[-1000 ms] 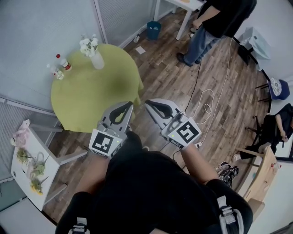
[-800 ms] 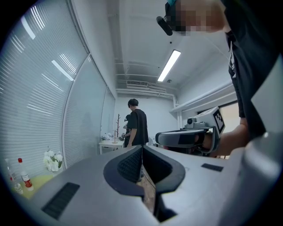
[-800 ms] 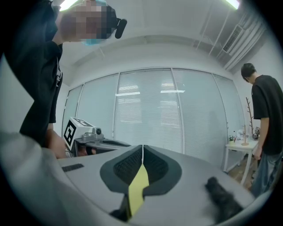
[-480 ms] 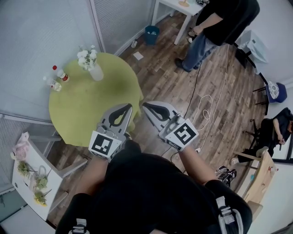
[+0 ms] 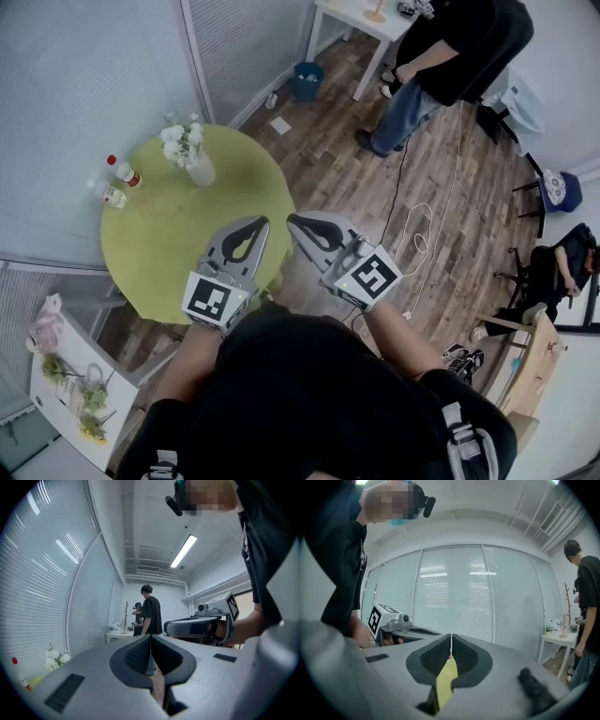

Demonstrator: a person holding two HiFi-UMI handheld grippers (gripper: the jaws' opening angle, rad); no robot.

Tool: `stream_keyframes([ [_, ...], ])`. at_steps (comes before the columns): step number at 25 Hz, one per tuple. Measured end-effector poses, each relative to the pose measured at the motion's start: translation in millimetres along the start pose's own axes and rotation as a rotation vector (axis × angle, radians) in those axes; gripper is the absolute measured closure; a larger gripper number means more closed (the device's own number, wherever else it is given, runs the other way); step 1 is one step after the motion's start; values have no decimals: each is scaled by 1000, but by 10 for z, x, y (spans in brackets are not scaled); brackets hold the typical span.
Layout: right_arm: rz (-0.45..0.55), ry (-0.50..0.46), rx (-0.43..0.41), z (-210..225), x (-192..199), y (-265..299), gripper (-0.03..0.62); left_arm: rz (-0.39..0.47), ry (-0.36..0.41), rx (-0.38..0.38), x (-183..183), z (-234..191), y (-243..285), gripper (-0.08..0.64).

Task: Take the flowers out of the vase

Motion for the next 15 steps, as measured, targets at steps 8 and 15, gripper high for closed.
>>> stream_keyframes([
  [8, -10, -1, 1, 116, 2, 305, 572, 7, 0, 0, -48, -350, 47, 546],
  [15, -9, 4, -28, 216, 34, 443, 572, 7, -5, -34, -37, -500, 86, 546],
])
Point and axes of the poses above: the fingertips, and each gripper's own axes: y forward along the fingers, z to its right, x out of its underside, the point moved 7 cm from there along -y, backward along the fingers, and after that the axes turned 4 degrees about -y, right-handed, at the moved point
